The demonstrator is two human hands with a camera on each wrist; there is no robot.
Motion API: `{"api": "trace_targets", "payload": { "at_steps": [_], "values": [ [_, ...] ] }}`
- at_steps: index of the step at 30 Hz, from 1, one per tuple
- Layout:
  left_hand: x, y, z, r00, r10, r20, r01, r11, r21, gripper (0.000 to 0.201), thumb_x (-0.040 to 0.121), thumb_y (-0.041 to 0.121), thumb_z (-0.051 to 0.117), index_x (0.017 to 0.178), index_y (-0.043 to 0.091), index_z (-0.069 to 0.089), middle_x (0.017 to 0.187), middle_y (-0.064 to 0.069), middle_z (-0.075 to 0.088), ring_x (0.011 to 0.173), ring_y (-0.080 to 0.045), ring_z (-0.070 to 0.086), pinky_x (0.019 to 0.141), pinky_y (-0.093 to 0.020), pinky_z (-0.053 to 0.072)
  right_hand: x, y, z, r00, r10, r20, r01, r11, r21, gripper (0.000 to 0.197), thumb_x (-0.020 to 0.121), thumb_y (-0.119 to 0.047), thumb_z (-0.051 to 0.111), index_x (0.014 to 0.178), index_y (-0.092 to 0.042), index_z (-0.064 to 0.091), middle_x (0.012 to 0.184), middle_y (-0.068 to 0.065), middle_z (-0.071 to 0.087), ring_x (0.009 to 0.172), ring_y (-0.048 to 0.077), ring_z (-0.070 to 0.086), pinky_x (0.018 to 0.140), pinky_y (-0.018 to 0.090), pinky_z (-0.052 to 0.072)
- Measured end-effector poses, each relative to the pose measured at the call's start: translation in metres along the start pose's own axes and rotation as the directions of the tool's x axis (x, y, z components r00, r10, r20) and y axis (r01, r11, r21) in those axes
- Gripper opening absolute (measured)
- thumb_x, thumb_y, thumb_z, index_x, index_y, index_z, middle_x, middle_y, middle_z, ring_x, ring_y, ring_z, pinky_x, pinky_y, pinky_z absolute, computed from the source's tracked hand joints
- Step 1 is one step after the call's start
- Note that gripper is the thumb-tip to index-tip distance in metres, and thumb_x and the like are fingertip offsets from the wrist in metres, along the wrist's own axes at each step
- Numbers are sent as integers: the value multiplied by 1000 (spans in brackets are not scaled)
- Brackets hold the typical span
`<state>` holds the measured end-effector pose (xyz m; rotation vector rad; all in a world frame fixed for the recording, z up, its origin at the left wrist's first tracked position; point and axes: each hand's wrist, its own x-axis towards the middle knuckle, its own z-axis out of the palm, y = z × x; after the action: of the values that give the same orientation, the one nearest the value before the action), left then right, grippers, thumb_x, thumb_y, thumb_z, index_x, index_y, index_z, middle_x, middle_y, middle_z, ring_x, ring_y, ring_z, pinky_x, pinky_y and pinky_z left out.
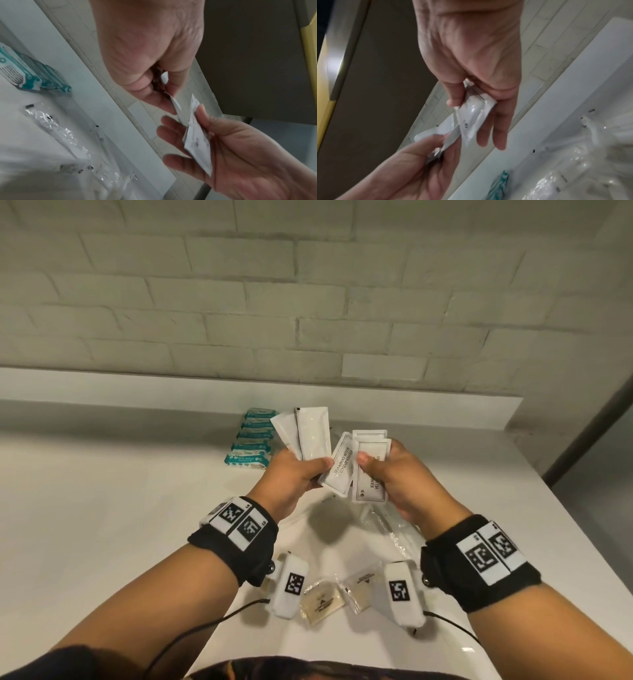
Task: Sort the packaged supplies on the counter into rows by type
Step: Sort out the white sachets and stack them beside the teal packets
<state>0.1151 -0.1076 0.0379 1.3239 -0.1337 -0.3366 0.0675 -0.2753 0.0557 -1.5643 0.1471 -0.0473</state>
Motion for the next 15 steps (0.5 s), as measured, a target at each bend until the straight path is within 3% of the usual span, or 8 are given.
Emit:
{"api": "trace_targets", "payload": {
  "at_steps": [2, 4, 7, 10, 12, 15],
  "values": [
    [-2, 6, -6, 999, -29, -32, 32, 995, 91, 34, 86, -4, 63, 120, -4, 58, 104, -16, 70, 88, -26, 70, 70, -31, 59, -1, -3, -9, 999, -38, -3, 37, 990, -134, 28, 92, -16, 61, 119, -19, 55, 108, 3, 70, 101, 21, 66, 89, 42, 53],
    [-4, 15, -13, 997, -83, 2, 79, 954, 288, 31, 84, -3, 67, 115, -4, 61, 103, -17, 70, 87, -27, 70, 68, -29, 60, -5, -15, -21, 991, -59, 122, 95, 943, -320, 26, 92, -17, 61, 117, -21, 56, 109, -2, 67, 100, 15, 62, 83, 28, 51],
    [-8, 24, -16, 975, -167, 146, 62, 837, 543, 26, 79, -3, 72, 103, 4, 65, 90, -9, 72, 73, -17, 70, 59, -22, 56, -7, -37, -25, 923, 7, 385, 257, 733, -630, 30, 84, -18, 72, 112, -20, 62, 131, -7, 51, 117, 10, 51, 98, 25, 41],
    [-8, 25, -7, 962, -161, 218, 42, 884, 466, 34, 80, -8, 67, 111, 6, 63, 92, -5, 71, 77, -16, 70, 63, -23, 56, -5, -40, -10, 870, 140, 473, 326, 556, -765, 19, 77, -20, 77, 92, -22, 66, 116, -7, 58, 106, 12, 55, 97, 31, 43],
    [-7, 24, -4, 965, -138, 224, 48, 929, 367, 37, 82, -11, 64, 116, 3, 60, 98, -10, 71, 86, -23, 70, 71, -28, 59, -6, -33, -2, 862, 177, 475, 305, 567, -765, 20, 74, -23, 78, 90, -25, 67, 102, -9, 67, 98, 14, 62, 93, 38, 47],
    [-5, 20, -6, 976, -120, 183, 67, 959, 275, 36, 84, -9, 62, 120, -3, 58, 104, -18, 70, 91, -30, 69, 75, -33, 60, -10, -22, 2, 916, 124, 381, 237, 598, -765, 27, 75, -23, 78, 95, -27, 60, 93, -9, 68, 88, 13, 64, 76, 30, 51]
  ]
}}
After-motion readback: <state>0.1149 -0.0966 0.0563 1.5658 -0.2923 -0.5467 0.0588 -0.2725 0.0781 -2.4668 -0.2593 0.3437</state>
